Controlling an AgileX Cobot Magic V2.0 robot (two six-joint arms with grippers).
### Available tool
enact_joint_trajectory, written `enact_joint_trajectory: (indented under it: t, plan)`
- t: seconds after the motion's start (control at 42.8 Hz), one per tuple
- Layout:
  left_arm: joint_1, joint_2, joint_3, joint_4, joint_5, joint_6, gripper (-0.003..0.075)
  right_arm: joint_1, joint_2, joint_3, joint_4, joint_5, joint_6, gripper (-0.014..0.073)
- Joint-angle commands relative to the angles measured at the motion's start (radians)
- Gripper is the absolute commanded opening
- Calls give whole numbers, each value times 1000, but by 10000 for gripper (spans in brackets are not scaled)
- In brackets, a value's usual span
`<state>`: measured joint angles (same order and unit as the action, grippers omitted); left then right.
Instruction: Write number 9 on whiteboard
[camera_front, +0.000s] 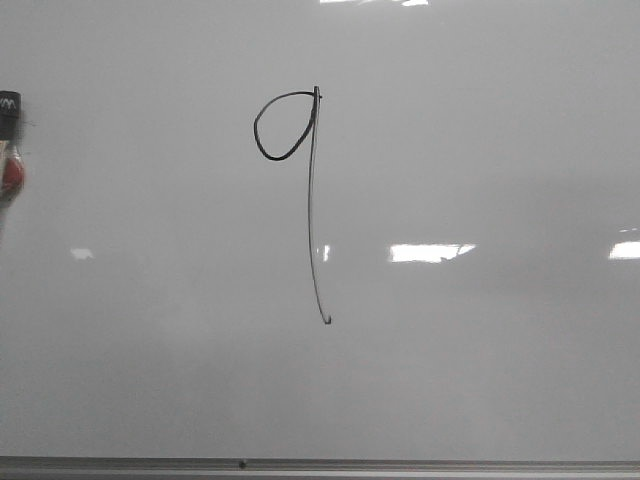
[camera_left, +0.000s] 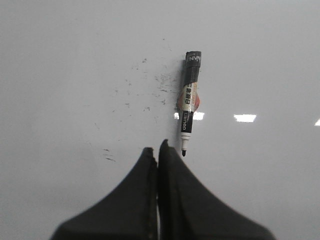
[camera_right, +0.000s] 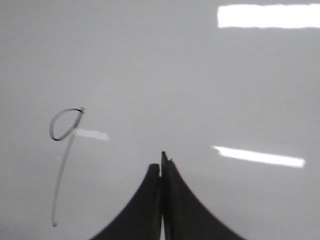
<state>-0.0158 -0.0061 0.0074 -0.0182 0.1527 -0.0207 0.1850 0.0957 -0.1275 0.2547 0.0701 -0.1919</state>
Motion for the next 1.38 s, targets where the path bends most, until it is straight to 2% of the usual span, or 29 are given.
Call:
enact_joint_trajectory:
  t: [0.0,0.093,0.304,0.561,1.355]
  plan:
    - [1,-18,3,2,-76,-11,-19,-107,6,33,-133,-77,177,-62]
    - [1,-18,3,2,-76,-11,-19,-159,-31,82,-179,-70,230,-62]
    - [1,-18,3,2,-76,-11,-19,-219,-110,152,-198,-46,230,-62]
    - [1,-18,3,2,-76,-11,-19,-220,-125,152,-198,12,230,-62]
    - [1,-18,3,2,-76,-11,-19,-220,-125,151,-197,12,230,-62]
